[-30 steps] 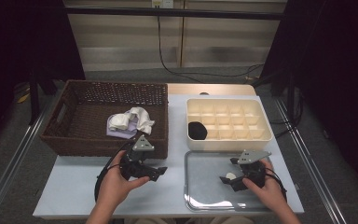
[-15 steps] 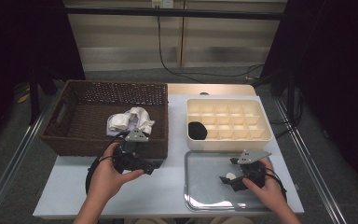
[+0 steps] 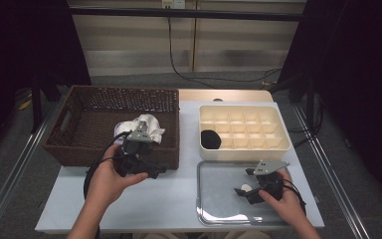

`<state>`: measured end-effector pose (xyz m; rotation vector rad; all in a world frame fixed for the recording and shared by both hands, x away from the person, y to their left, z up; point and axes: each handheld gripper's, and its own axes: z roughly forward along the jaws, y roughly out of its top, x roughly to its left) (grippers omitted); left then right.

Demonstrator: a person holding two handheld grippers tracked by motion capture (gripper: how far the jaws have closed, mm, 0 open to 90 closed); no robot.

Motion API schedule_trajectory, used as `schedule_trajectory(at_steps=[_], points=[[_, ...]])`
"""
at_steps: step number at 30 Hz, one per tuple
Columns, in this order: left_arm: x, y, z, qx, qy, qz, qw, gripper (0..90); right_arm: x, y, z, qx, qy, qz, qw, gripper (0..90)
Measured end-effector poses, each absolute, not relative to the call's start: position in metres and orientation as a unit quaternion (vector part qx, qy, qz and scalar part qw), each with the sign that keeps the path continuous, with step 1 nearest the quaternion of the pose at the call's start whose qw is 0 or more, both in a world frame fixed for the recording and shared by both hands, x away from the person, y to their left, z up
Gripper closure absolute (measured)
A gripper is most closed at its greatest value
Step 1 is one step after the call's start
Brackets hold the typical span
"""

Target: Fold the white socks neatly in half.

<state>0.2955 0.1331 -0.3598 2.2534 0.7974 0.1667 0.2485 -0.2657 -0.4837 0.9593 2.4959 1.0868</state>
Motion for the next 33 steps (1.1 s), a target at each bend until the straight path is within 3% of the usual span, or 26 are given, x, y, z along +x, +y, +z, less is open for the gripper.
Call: schedule_trajectory(at_steps=[33], points=[[0.345, 0.150, -0.347, 0.862, 0.356, 0.089, 0.349, 24.3, 0.248, -0.266, -0.484, 0.330, 0.858, 0.373, 0.127, 16.1]])
